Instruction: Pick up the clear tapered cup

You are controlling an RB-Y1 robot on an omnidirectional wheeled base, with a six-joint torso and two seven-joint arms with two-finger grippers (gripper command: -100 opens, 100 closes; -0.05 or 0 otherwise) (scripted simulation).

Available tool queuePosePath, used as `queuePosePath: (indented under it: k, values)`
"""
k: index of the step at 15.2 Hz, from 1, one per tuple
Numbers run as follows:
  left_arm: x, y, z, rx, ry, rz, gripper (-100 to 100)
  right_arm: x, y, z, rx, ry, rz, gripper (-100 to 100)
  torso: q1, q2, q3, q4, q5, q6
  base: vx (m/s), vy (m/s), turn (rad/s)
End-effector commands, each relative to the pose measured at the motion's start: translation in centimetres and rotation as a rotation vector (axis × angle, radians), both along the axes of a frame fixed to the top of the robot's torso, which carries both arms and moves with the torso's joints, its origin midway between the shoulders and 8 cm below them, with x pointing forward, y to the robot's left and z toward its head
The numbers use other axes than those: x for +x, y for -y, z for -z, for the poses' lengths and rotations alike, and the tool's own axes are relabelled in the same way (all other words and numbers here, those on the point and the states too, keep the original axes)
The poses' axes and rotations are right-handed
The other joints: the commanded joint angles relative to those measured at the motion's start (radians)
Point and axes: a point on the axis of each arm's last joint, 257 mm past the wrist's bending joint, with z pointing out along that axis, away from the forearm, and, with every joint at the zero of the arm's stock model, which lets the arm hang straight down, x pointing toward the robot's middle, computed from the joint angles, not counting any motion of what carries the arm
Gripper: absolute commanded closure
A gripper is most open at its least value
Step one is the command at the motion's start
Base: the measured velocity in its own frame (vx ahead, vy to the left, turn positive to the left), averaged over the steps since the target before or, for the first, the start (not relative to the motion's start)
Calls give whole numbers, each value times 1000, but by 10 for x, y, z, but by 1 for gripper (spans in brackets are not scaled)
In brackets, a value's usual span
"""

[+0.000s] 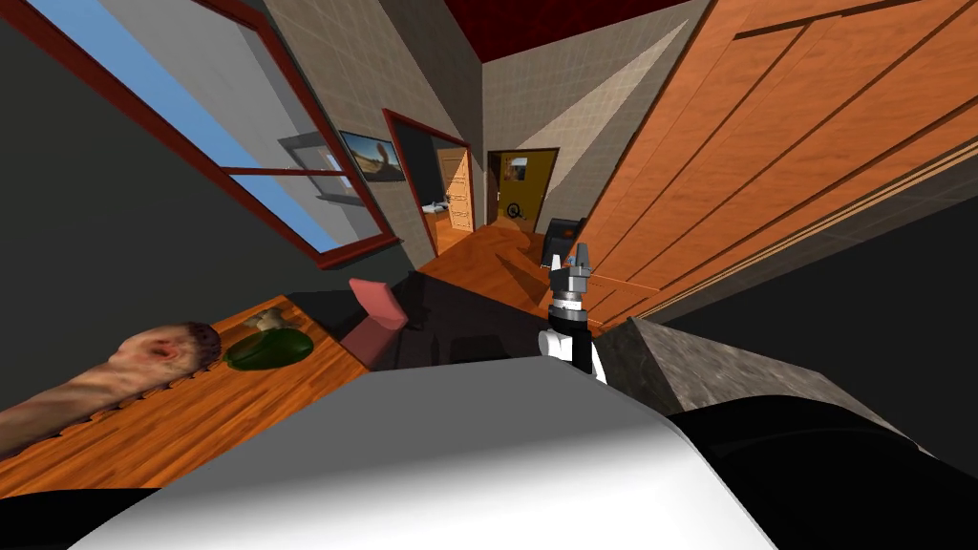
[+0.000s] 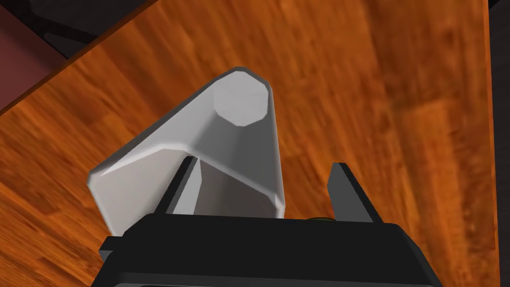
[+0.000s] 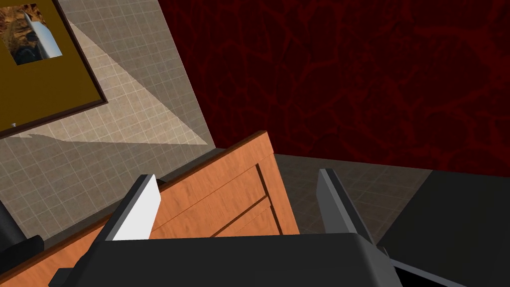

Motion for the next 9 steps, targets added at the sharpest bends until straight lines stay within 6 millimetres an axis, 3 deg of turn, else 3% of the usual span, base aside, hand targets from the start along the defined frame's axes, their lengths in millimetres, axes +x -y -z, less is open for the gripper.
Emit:
queuePosePath:
  k: [1, 5, 8, 9]
  values:
    - [0, 0, 0, 0, 0, 0, 100, 0, 0, 0, 0, 0, 0, 0, 0, 0, 0, 0, 0, 0, -5, 2, 0]
    - [-4, -2, -7, -1, -2, 6, 100, 0, 0, 0, 0, 0, 0, 0, 0, -2, -1, 0, 0, 1, 4, -3, 17]
    - [-9, -4, -19, -2, -5, 16, 100, 0, 0, 0, 0, 0, 0, 0, -3, -5, -2, 0, -1, 0, 57, -28, 71]
    - [-7, -4, -14, -1, -4, 12, 100, 0, 0, 0, 0, 0, 0, 0, -3, -5, -3, -1, -1, 0, 33, -16, 22]
